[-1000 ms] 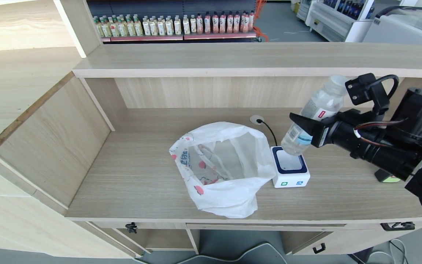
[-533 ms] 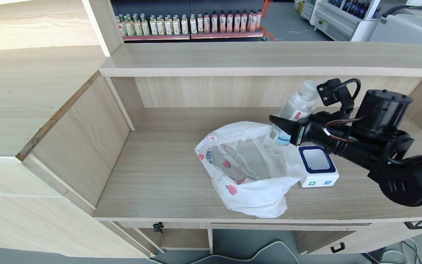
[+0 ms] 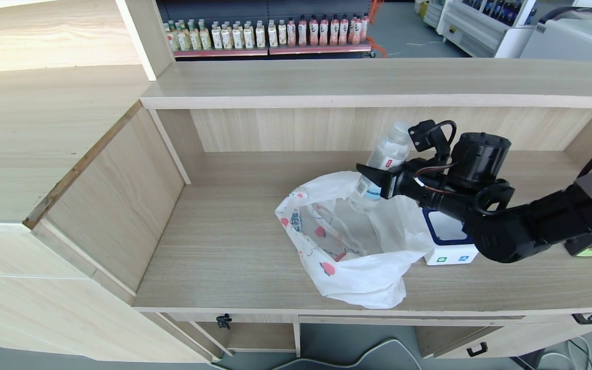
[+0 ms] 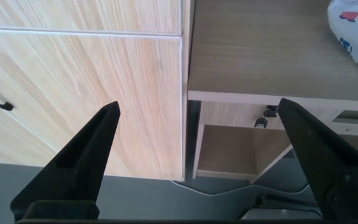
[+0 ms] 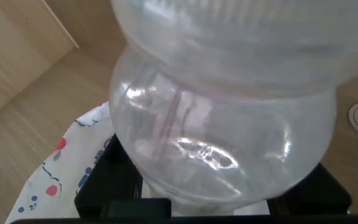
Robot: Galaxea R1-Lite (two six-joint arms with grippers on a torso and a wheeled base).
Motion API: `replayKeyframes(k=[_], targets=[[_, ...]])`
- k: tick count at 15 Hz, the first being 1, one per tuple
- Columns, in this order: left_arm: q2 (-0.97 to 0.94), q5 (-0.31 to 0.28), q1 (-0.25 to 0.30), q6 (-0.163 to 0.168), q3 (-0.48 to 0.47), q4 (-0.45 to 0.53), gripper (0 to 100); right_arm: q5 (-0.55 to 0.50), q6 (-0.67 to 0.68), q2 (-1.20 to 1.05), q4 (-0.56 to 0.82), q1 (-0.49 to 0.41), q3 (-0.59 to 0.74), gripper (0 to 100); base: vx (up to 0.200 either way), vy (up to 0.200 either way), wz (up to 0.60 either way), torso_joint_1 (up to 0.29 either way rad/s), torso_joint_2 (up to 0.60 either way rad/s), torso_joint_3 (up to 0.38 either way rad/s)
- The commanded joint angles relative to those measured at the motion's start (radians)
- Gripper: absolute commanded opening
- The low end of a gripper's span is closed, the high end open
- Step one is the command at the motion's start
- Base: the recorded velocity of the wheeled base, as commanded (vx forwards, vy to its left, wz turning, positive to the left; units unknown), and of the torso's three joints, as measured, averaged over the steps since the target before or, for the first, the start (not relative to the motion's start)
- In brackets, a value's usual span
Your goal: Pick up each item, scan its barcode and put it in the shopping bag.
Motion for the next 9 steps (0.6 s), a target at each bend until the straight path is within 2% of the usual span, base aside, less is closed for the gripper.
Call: replayKeyframes(k=[1,5,9], targets=[[0.0,0.0,0.0,0.0,0.0,-0.001,100,0.003,-0.002,0.089,-0.002,-0.008,-0.03,0,0.0,0.0,0.0,0.0,0.0,0.0],[0.0,0.0,0.0,0.0,0.0,0.001,100,0.044,-0.002,0.194,-0.091,-0.011,-0.079,0,0.0,0.0,0.0,0.0,0.0,0.0],[0.0,0.0,0.0,0.0,0.0,-0.001,100,0.049,-0.008,0.253,-0.092,-0.01,-0.118,0,0.0,0.0,0.0,0.0,0.0,0.0]])
